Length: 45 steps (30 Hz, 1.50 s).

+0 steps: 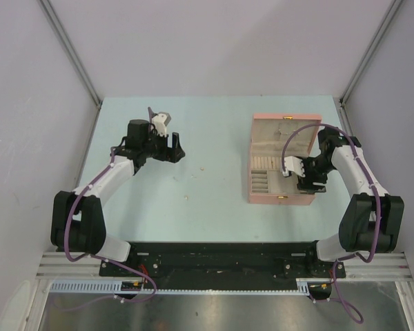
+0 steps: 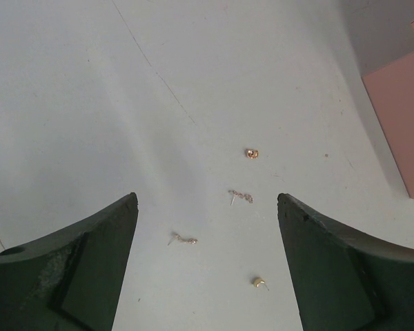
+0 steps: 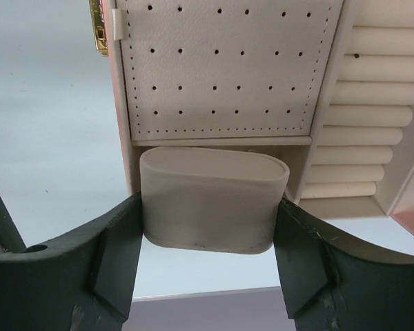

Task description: Organize the mixed jewelry

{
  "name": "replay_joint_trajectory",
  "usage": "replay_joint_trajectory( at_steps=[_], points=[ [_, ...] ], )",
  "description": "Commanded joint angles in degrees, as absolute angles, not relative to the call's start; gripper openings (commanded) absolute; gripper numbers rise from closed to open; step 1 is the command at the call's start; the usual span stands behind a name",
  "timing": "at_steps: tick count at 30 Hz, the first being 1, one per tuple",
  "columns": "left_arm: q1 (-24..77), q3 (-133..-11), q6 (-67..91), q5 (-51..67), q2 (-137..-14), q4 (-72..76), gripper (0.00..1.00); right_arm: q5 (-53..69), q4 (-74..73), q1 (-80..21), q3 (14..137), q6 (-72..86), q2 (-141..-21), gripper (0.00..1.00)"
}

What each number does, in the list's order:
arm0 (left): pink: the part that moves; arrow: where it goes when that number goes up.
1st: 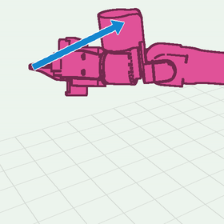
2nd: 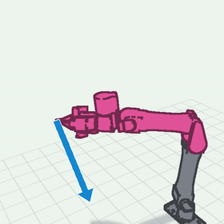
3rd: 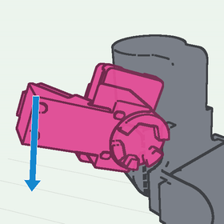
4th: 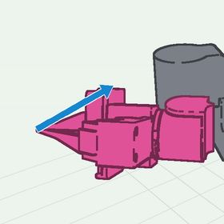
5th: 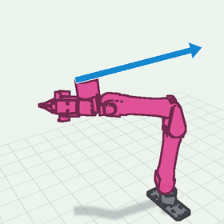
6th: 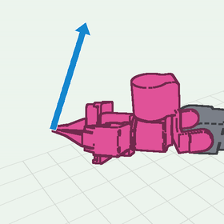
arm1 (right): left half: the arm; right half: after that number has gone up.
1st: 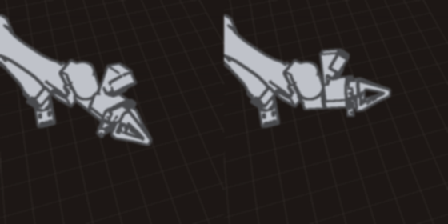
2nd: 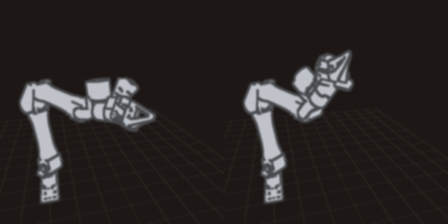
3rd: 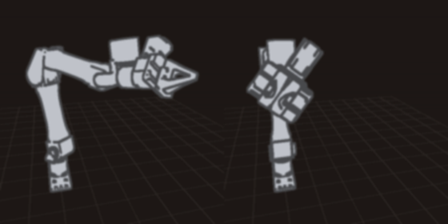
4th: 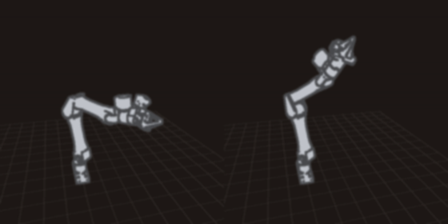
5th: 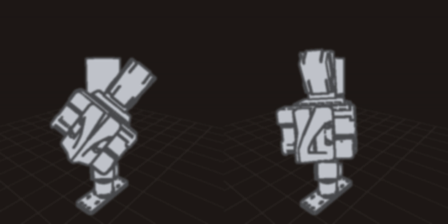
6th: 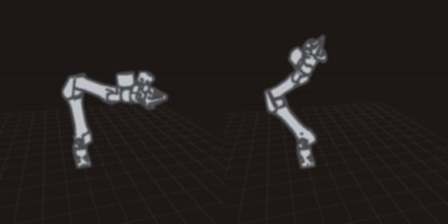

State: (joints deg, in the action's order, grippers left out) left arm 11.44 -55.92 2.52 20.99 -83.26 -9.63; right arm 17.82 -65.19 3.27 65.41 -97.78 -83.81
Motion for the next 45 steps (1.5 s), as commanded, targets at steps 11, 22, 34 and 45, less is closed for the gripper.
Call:
replay_joint_trajectory(
  at_steps=[11,22,34,45],
  points=[
    [11.0,-56.7,1.4,20.3,-83.6,-8.4,0.87,16.5,-64.8,2.8,65.4,-101.1,-85.3,0.39],
    [11.0,-56.9,1.4,20.1,-83.9,-8.6,0.87,16.3,-62.1,1.7,65.4,-98.3,-87.1,0.61],
    [11.0,-56.9,1.3,20.2,-83.8,-8.5,0.86,16.5,-61.8,1.2,65.4,-96.7,-84.0,1.00],
    [10.9,-56.8,1.2,20.3,-82.5,-8.6,0.87,21.2,-59.6,1.4,65.5,-93.3,-77.3,1.00]
  ],
)
